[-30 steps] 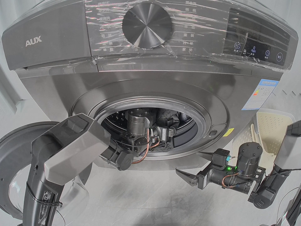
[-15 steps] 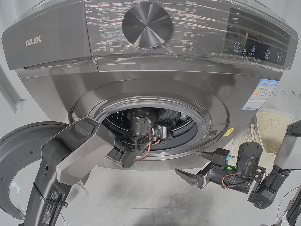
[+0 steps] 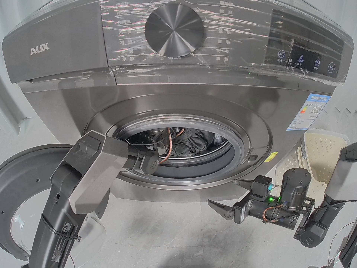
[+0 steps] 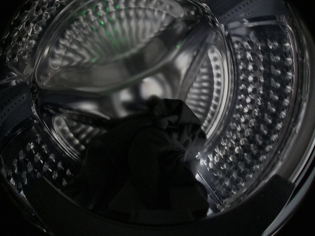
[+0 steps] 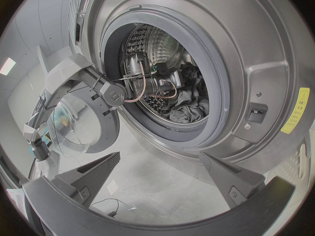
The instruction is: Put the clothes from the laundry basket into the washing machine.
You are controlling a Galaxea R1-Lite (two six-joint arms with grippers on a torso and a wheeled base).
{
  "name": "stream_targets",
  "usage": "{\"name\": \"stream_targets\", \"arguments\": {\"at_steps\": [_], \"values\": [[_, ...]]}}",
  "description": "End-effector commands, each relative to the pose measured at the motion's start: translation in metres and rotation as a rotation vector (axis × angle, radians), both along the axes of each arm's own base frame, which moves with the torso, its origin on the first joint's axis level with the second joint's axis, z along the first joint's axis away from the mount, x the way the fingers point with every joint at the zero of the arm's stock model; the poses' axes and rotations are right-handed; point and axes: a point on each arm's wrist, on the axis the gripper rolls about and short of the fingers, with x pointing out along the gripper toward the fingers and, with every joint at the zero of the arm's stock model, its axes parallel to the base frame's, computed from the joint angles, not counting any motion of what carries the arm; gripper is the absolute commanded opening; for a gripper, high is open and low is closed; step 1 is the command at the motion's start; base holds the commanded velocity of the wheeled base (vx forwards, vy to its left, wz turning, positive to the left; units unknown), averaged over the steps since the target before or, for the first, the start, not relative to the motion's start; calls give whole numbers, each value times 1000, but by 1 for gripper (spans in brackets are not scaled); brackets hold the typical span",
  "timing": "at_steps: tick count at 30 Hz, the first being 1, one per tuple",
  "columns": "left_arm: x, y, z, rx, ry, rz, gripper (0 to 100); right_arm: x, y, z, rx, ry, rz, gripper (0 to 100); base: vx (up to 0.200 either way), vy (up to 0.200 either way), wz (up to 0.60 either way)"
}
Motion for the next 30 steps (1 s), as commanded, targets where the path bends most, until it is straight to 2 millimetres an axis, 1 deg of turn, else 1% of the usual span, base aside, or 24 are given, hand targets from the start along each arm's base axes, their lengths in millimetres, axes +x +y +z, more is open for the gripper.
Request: {"name": "stream_targets", "arguments": {"at_steps": [1, 3, 5, 12, 13, 16, 19, 20, 21, 22, 23, 24, 25, 30], "values": [[17, 5, -1, -50, -49, 49, 0, 0, 0, 0, 1, -1, 0, 100, 0, 0, 0], [19, 7, -7, -47, -38, 59, 0, 0, 0, 0, 1, -1, 0, 100, 0, 0, 0], [22, 11, -7, -48, -38, 68, 0, 0, 0, 0, 1, -1, 0, 100, 0, 0, 0], [22, 13, -9, -41, -28, 72, 0, 0, 1, -2, -3, 8, 2, 100, 0, 0, 0], [21, 13, -10, -35, -18, 72, 100, 0, 1, -2, -3, 8, 2, 100, 0, 0, 0], [15, 13, -8, -25, 6, 66, 100, 0, 1, -2, -3, 8, 2, 100, 0, 0, 0], [-3, 15, -8, 22, 74, 32, 100, 0, 0, -2, -4, 9, 2, 100, 0, 0, 0], [-5, 15, -9, 30, 86, 26, 100, 0, 0, -2, -4, 9, 2, 100, 0, 0, 0], [-15, 14, -12, 60, 124, -2, 100, 0, 0, -2, -4, 9, 2, 100, 0, 0, 0], [-21, 15, -15, 79, 149, -19, 100, 0, 0, -2, -4, 9, 2, 100, 0, 0, 0], [-26, 15, -13, 90, 160, -32, 100, 0, 0, -2, -4, 9, 2, 100, 0, 0, 0], [-29, 15, -13, 93, 165, -37, 100, 0, 0, -2, -4, 9, 2, 100, 0, 0, 0], [-36, 12, -15, 107, 182, -50, 100, 0, 0, -2, -4, 9, 2, 100, 0, 0, 0], [-54, 9, -19, 165, 202, -62, 100, -1, 0, -2, -5, 10, 2, 100, 0, 0, 0]]}}
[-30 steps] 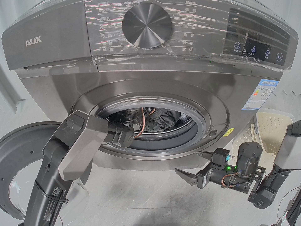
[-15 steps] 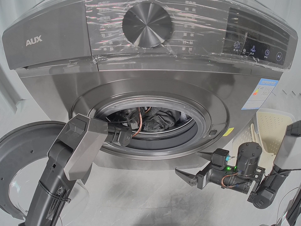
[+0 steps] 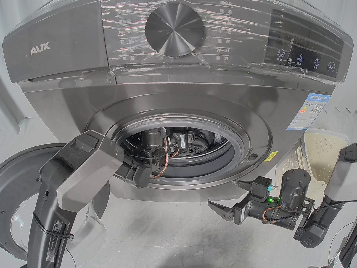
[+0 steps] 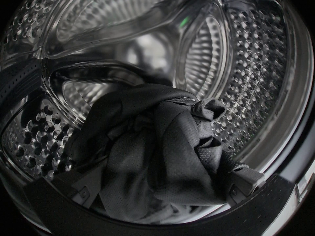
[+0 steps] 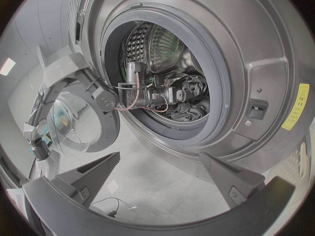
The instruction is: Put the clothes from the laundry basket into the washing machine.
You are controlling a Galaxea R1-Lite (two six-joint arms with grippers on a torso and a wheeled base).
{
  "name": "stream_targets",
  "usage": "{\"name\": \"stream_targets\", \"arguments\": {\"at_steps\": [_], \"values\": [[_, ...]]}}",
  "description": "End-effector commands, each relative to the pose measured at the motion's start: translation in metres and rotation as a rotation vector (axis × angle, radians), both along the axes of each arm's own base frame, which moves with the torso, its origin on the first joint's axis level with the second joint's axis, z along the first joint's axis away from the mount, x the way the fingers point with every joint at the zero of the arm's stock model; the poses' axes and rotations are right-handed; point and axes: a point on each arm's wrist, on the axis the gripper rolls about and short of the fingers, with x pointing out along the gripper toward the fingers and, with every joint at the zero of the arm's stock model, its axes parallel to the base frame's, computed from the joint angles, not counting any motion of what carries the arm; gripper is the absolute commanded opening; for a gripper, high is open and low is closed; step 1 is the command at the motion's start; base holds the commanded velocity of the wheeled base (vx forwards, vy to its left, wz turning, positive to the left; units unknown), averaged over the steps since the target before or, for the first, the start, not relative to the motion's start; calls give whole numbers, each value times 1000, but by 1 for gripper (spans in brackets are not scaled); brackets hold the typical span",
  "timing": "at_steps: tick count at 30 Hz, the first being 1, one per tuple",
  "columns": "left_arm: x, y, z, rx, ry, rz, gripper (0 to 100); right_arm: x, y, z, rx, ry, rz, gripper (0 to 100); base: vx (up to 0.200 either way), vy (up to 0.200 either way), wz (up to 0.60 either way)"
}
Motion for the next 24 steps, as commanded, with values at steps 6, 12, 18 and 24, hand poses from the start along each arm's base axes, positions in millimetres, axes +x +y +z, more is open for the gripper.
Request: {"name": "stream_targets", "arguments": {"at_steps": [6, 12, 18, 24], "values": [[-55, -3, 26, 63, 39, -54, 100, -1, -1, -1, -4, 5, -3, 100, 0, 0, 0], [-94, 4, 27, 122, 93, -94, 100, -1, -2, -1, -5, 7, -4, 100, 0, 0, 0], [-138, 2, 18, 144, 86, -146, 100, -1, -4, 0, -5, 6, -12, 100, 0, 0, 0], [-153, 13, 20, 122, 34, -130, 100, -2, -6, 0, -5, 9, -14, 100, 0, 0, 0]]}}
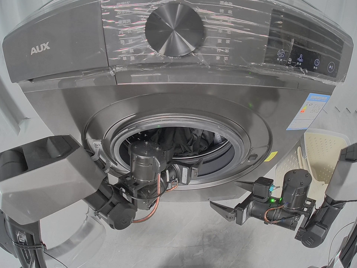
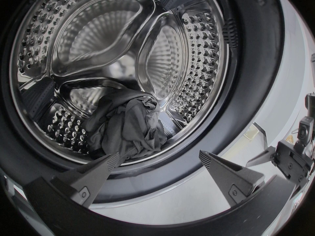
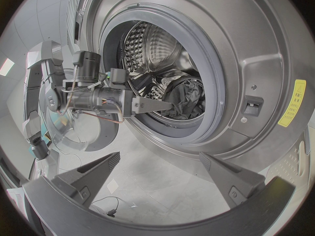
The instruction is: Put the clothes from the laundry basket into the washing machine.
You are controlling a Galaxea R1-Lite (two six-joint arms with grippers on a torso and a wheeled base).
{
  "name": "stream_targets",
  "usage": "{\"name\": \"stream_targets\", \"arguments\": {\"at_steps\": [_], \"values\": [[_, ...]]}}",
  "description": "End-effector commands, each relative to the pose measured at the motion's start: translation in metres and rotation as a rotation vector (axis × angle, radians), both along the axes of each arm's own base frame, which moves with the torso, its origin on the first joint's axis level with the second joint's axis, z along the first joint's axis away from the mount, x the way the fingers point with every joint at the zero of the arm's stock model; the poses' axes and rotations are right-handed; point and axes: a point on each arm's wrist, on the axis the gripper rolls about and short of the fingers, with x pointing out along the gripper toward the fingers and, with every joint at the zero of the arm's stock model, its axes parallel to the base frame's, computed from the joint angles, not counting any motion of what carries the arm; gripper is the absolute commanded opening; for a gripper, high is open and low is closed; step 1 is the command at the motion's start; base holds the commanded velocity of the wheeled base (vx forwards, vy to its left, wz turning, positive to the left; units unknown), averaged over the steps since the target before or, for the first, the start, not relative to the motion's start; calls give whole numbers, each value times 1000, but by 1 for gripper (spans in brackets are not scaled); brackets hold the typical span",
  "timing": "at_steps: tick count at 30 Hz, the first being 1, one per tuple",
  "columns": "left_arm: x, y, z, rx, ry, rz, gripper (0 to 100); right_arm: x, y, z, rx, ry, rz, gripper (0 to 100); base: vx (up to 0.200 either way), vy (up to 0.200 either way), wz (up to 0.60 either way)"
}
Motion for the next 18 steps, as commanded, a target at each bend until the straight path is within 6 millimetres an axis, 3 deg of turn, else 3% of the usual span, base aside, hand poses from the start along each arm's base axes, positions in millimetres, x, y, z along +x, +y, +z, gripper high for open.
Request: {"name": "stream_targets", "arguments": {"at_steps": [1, 8, 9, 10, 14, 16, 17, 18], "values": [[-26, 9, 11, -1, -17, -23, 100, -1, -2, 2, 3, -2, -3, 100, 0, 0, 0], [-90, 20, 32, -34, -45, -143, 100, -17, -9, 20, 31, -47, 9, 100, 0, 0, 0], [-90, 20, 32, -34, -45, -143, 100, -17, -9, 20, 31, -47, 9, 100, 0, 0, 0], [-108, 26, 41, -55, -64, -189, 100, -22, -13, 29, 48, -72, 9, 100, 0, 0, 0], [-146, 41, 61, -122, -101, -260, 100, -37, -24, 48, 88, -128, 3, 100, 0, 0, 0], [-147, 42, 61, -123, -102, -262, 100, -38, -25, 49, 90, -131, 1, 100, 0, 0, 0], [-161, 61, 71, -161, -128, -260, 100, -48, -36, 63, 121, -182, -18, 100, 0, 0, 0], [-161, 61, 71, -161, -128, -260, 100, -48, -36, 63, 121, -182, -18, 100, 0, 0, 0]]}}
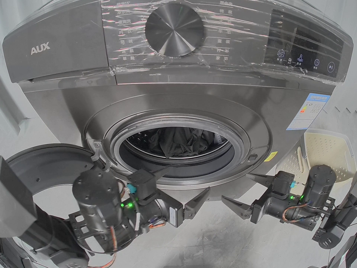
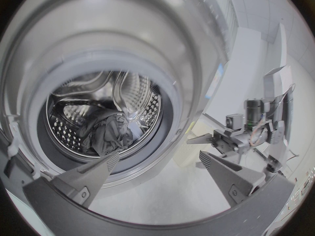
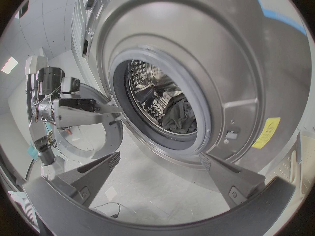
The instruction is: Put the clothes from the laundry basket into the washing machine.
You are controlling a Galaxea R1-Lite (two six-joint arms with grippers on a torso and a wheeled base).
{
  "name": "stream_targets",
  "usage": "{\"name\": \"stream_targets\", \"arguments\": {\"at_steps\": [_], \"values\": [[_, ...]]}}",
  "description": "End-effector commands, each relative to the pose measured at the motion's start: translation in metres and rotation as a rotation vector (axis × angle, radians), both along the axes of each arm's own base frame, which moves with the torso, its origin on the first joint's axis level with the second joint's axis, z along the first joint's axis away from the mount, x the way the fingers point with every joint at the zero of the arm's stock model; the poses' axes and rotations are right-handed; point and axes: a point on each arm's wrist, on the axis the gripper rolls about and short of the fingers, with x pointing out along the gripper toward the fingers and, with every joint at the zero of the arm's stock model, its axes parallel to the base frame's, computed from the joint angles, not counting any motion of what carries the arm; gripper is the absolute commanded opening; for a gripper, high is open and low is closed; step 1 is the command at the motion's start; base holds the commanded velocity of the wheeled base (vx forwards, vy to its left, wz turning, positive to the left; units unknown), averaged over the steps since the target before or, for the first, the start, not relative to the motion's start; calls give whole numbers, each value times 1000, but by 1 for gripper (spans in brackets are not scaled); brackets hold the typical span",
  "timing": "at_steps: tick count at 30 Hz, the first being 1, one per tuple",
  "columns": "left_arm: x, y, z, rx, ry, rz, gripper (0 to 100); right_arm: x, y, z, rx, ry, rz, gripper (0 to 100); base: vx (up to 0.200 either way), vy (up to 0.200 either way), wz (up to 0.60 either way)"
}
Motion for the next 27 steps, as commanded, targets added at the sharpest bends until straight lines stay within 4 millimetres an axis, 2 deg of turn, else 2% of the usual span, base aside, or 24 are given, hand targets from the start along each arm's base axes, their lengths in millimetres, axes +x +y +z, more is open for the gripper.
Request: {"name": "stream_targets", "arguments": {"at_steps": [1, 3, 5, 8, 14, 22, 27], "values": [[-41, 37, 32, -107, -70, -32, 100, -26, -24, 36, 80, -121, -34, 100, 0, 0, 0], [-50, 54, 37, -124, -84, -6, 100, -34, -34, 50, 115, -175, -90, 100, 0, 0, 0], [-57, 67, 35, -117, -89, 8, 100, -37, -42, 53, 120, -186, -119, 100, 0, 0, 0], [-68, 82, 33, -115, -95, 19, 100, -44, -56, 57, 125, -202, -168, 100, 0, 0, 0], [-72, 107, 37, -130, -131, 103, 100, -59, -75, 54, 122, -209, -224, 100, 0, 0, 0], [-88, 138, 36, -104, -206, 193, 100, -78, -96, 57, 121, -229, -324, 100, -200, 0, 0], [-101, 158, 39, -113, -240, 263, 100, -97, -105, 57, 112, -213, -374, 100, -200, 0, 0]]}}
